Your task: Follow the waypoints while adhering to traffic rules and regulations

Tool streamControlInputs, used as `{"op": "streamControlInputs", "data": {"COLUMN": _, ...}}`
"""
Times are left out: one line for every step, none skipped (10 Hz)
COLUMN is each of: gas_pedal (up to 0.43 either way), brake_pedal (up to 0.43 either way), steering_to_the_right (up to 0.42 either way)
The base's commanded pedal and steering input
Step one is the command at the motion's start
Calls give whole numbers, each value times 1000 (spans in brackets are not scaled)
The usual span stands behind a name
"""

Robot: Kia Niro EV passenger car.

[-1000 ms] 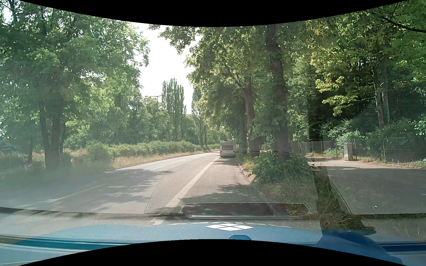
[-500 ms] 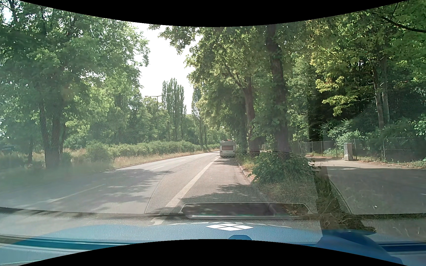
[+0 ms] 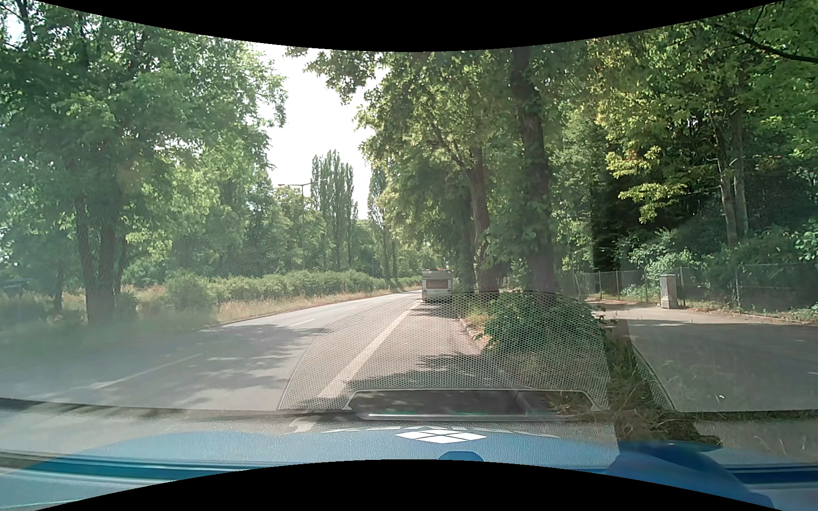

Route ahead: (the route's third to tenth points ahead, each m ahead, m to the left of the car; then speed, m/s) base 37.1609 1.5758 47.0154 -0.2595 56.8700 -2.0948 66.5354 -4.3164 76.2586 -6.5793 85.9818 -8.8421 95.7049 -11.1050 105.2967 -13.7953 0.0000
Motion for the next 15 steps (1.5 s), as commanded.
{"op": "streamControlInputs", "data": {"gas_pedal": 0, "brake_pedal": 396, "steering_to_the_right": 8}}
{"op": "streamControlInputs", "data": {"gas_pedal": 0, "brake_pedal": 396, "steering_to_the_right": 8}}
{"op": "streamControlInputs", "data": {"gas_pedal": 0, "brake_pedal": 396, "steering_to_the_right": 8}}
{"op": "streamControlInputs", "data": {"gas_pedal": 0, "brake_pedal": 396, "steering_to_the_right": 8}}
{"op": "streamControlInputs", "data": {"gas_pedal": 0, "brake_pedal": 396, "steering_to_the_right": 8}}
{"op": "streamControlInputs", "data": {"gas_pedal": 0, "brake_pedal": 396, "steering_to_the_right": 8}}
{"op": "streamControlInputs", "data": {"gas_pedal": 0, "brake_pedal": 396, "steering_to_the_right": 8}}
{"op": "streamControlInputs", "data": {"gas_pedal": 0, "brake_pedal": 396, "steering_to_the_right": 8}}
{"op": "streamControlInputs", "data": {"gas_pedal": 0, "brake_pedal": 396, "steering_to_the_right": 8}}
{"op": "streamControlInputs", "data": {"gas_pedal": 0, "brake_pedal": 396, "steering_to_the_right": 8}}
{"op": "streamControlInputs", "data": {"gas_pedal": 0, "brake_pedal": 396, "steering_to_the_right": 8}}
{"op": "streamControlInputs", "data": {"gas_pedal": 0, "brake_pedal": 396, "steering_to_the_right": 8}}
{"op": "streamControlInputs", "data": {"gas_pedal": 0, "brake_pedal": 396, "steering_to_the_right": 8}}
{"op": "streamControlInputs", "data": {"gas_pedal": 0, "brake_pedal": 396, "steering_to_the_right": 8}}
{"op": "streamControlInputs", "data": {"gas_pedal": 0, "brake_pedal": 396, "steering_to_the_right": 8}}
